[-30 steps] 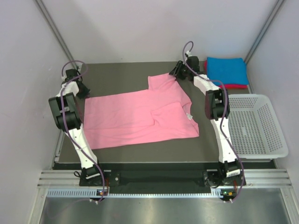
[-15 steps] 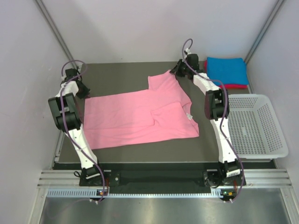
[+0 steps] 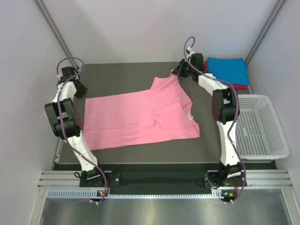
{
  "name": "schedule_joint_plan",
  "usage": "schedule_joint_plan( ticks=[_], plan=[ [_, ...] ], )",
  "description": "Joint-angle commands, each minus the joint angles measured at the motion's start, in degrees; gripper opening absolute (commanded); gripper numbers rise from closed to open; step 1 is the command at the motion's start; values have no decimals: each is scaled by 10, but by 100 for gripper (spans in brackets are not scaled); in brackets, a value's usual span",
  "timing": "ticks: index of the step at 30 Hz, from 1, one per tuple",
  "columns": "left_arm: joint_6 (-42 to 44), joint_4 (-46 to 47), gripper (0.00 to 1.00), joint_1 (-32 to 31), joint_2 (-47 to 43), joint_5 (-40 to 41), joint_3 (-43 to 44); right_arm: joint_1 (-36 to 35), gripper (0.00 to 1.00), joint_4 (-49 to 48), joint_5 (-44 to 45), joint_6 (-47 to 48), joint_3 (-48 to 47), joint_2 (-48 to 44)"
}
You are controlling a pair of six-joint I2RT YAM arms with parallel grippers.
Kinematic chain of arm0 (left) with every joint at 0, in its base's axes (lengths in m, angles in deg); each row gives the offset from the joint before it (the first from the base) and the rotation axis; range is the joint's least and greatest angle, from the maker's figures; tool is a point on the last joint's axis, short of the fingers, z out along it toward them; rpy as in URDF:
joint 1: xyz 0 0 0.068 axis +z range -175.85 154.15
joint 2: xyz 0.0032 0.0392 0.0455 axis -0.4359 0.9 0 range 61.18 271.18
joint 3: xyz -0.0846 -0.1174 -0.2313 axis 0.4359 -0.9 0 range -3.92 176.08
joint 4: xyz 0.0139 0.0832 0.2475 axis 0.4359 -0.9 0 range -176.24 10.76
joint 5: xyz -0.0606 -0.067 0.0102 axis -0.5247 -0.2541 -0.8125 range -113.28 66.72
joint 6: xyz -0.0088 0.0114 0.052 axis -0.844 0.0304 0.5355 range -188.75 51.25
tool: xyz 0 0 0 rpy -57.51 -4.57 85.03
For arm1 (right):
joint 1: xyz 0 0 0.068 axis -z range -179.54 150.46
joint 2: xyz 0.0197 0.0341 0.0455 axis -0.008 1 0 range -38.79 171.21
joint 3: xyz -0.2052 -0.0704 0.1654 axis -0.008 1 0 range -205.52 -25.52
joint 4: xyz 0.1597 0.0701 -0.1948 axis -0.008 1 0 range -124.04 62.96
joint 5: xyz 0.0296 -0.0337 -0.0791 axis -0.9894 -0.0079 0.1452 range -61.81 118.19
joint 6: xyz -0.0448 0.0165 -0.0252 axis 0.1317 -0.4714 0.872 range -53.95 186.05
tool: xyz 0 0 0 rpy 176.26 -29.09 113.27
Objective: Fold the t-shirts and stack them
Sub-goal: Fold the tshirt
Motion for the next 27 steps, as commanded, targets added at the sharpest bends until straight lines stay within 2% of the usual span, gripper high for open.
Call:
schedule_joint_plan(
  ticks=[1,2,3,5,9,12,16,27],
  plan=[
    [4,0,0,2,-31,26,-13,-1,0,-47,-20,22,9,-63],
    [7,5,0,2,-31,27,-14,-1,0,-48,-23,19,10,-63],
    [10,12,6,2,-30,29,-18,-3,0,-54,-32,17,12,-64],
    [21,27,23,2,-22,34,-22,-6,0,-60,-39,11,15,-62],
    [41,29,31,2,3,64,-13,-12,0,-64,-46,13,11,-52],
    [48,15,32,2,33,82,13,-12,0,-68,-46,12,11,-46],
    [54,17,32,2,65,66,40,-12,0,-71,-50,13,18,-42],
    [53,13,31,2,108,57,60,-13,0,-56,-45,25,6,-39]
  ],
)
